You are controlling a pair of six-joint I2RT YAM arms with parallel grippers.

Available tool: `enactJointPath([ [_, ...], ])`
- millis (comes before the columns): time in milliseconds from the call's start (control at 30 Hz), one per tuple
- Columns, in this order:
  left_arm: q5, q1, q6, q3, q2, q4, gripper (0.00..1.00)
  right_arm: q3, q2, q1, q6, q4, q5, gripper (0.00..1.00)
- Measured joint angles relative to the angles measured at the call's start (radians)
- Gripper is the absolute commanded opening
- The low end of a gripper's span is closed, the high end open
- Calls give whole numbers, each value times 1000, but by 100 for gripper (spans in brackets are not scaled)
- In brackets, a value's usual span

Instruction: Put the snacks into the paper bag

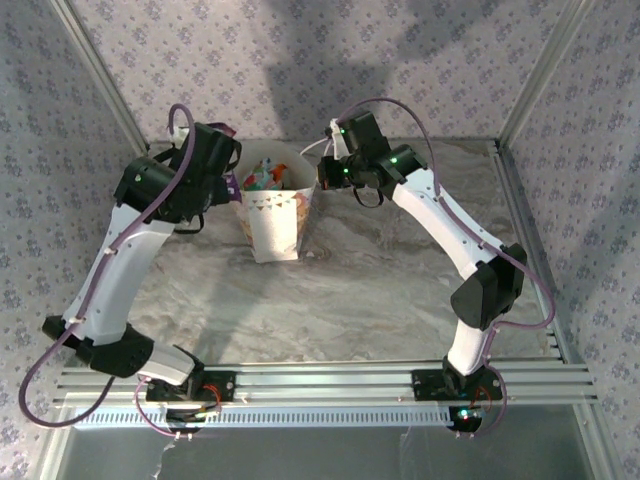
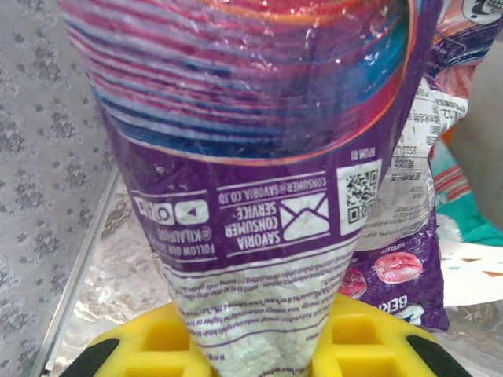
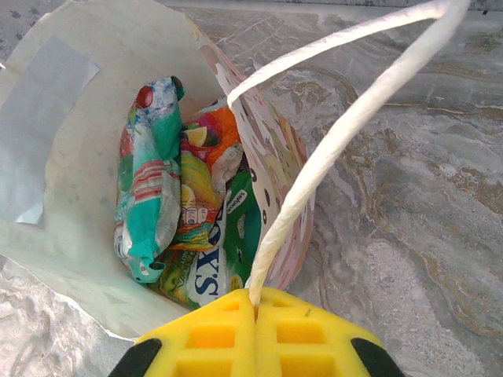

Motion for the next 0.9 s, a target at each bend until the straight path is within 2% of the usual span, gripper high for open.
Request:
enactJointPath([
  [333, 45, 0, 50, 150, 115, 41, 0, 18, 8, -1, 1, -4, -27, 0],
  [767, 59, 0, 135, 152, 192, 198, 0, 30, 13, -1, 8, -7, -49, 0],
  [900, 64, 0, 160, 107, 187, 281, 0, 32, 14, -1, 8, -8, -52, 0],
])
